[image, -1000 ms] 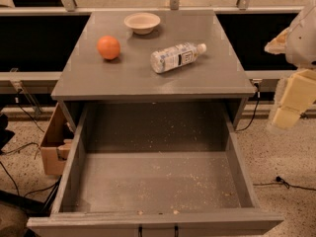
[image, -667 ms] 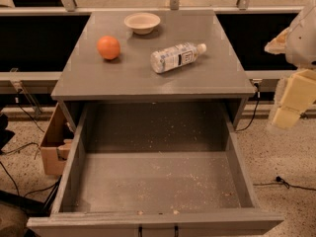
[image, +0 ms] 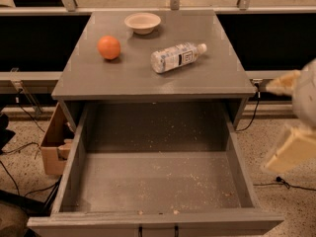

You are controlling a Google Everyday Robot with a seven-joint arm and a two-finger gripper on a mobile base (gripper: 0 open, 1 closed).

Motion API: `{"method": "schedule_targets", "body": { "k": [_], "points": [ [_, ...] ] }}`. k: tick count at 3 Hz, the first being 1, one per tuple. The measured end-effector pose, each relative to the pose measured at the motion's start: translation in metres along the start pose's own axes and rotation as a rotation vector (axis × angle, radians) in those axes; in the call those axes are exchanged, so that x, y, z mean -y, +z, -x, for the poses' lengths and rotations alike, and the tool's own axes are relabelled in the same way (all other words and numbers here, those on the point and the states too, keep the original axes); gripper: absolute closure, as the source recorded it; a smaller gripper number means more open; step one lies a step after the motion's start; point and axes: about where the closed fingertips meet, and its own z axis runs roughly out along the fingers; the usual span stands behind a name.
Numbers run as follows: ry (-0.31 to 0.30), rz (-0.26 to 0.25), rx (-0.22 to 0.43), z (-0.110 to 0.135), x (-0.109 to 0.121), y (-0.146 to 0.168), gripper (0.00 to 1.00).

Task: Close top drawer

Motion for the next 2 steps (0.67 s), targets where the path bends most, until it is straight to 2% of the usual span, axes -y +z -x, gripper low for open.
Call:
{"method": "schedule_targets", "body": {
  "k": [1, 2],
  "points": [
    [-0.007, -0.116, 0.016, -0.013, -0.058, 0.009, 0.49],
    [-0.028, -0.110, -0.017, -0.030, -0.105, 0.044, 0.72]
  ]
}}
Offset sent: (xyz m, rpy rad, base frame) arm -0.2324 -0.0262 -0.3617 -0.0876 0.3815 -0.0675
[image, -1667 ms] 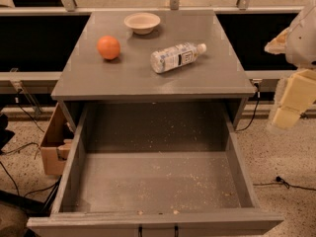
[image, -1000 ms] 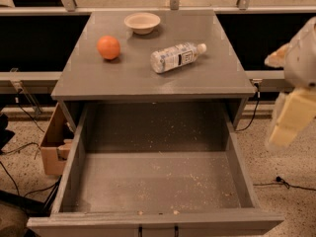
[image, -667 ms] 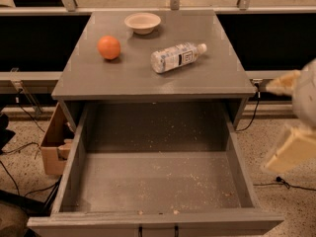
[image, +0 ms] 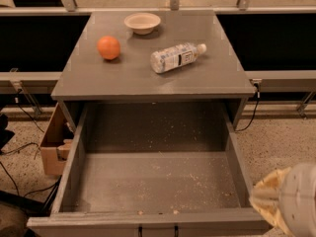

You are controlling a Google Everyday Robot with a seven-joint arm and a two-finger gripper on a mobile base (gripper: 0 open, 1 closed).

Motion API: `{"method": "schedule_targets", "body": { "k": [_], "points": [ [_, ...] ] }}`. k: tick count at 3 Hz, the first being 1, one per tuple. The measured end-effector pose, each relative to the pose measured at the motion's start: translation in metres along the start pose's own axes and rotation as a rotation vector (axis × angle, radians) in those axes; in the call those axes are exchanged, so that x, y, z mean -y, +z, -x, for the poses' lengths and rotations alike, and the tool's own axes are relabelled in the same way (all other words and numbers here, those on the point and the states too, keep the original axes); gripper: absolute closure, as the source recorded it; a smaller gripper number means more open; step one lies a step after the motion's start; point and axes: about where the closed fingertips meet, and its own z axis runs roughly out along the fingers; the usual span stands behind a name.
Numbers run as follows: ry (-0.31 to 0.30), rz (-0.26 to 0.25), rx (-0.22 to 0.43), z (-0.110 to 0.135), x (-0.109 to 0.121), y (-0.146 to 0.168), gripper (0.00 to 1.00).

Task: Close top drawer

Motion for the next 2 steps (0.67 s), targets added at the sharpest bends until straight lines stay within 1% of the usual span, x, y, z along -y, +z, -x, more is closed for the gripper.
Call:
{"method": "schedule_targets", "body": {
  "k": [1, 2],
  "points": [
    [0.002, 0.096, -0.064, -0.023, -0.063, 0.061, 0.95],
    [0.071, 0.243, -0.100, -0.057, -0.142, 0.129, 1.00]
  ]
}}
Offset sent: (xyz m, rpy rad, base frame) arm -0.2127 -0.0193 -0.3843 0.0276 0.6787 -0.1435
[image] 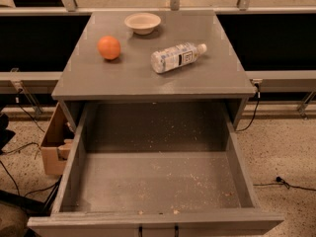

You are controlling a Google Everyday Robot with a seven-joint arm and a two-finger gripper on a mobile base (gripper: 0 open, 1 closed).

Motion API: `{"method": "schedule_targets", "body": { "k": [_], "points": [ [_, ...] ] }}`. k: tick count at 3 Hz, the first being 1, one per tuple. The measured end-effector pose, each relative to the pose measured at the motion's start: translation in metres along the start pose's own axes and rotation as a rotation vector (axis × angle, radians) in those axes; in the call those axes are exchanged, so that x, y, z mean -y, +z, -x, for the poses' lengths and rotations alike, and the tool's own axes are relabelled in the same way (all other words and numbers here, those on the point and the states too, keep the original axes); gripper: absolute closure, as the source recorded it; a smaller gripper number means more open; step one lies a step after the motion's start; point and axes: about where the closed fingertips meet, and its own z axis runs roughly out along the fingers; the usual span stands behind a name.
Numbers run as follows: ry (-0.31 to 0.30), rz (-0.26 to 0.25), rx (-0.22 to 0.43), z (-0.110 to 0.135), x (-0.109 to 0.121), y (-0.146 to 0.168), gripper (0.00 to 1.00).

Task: Close top drawer

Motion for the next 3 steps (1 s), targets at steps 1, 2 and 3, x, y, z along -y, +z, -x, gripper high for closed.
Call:
{"method": "schedule_targets", "body": {
  "k": [1, 2, 3],
  "points": [
    [0.069, 0.157, -0.009, -0.029, -0.065, 0.081, 1.00],
    [0.122, 0.219, -0.005, -0.038, -0.091, 0.103, 1.00],
    [0.112, 0.207, -0.007, -0.037, -0.087, 0.099, 1.00]
  ]
}}
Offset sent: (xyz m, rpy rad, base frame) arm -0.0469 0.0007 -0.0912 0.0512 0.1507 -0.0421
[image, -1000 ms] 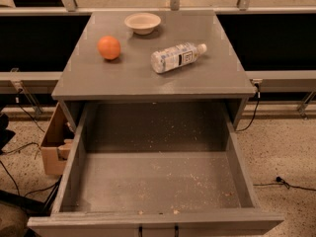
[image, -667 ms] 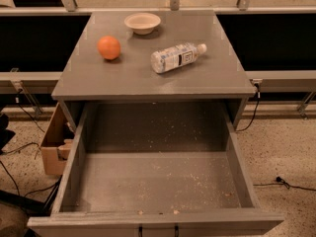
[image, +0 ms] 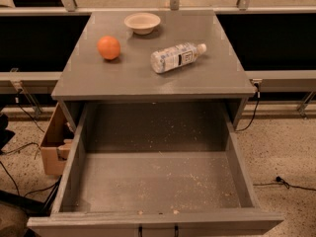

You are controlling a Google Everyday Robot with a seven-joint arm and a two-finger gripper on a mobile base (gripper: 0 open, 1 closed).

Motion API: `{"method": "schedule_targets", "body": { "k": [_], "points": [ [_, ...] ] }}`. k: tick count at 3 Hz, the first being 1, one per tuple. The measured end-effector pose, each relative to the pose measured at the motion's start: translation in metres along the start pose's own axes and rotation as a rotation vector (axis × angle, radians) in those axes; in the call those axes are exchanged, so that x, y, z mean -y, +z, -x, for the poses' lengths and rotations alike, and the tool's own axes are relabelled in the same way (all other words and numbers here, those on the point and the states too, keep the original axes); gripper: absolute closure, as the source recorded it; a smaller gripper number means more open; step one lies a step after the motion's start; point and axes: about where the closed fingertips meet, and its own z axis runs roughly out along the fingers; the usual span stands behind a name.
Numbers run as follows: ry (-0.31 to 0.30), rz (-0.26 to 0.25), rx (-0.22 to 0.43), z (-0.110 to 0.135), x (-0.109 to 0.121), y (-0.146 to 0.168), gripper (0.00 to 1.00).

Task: Close top drawer

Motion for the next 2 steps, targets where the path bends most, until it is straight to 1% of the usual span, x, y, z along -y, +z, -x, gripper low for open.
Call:
{"method": "schedule_targets", "body": {
  "k": [1, 2],
  "points": [
    [-0.031, 0.007, 0.053, 0.017, 0.009, 0.017, 1.00],
    [-0.099, -0.020, 0.182, 0.057, 0.042, 0.038, 1.00]
  ]
}}
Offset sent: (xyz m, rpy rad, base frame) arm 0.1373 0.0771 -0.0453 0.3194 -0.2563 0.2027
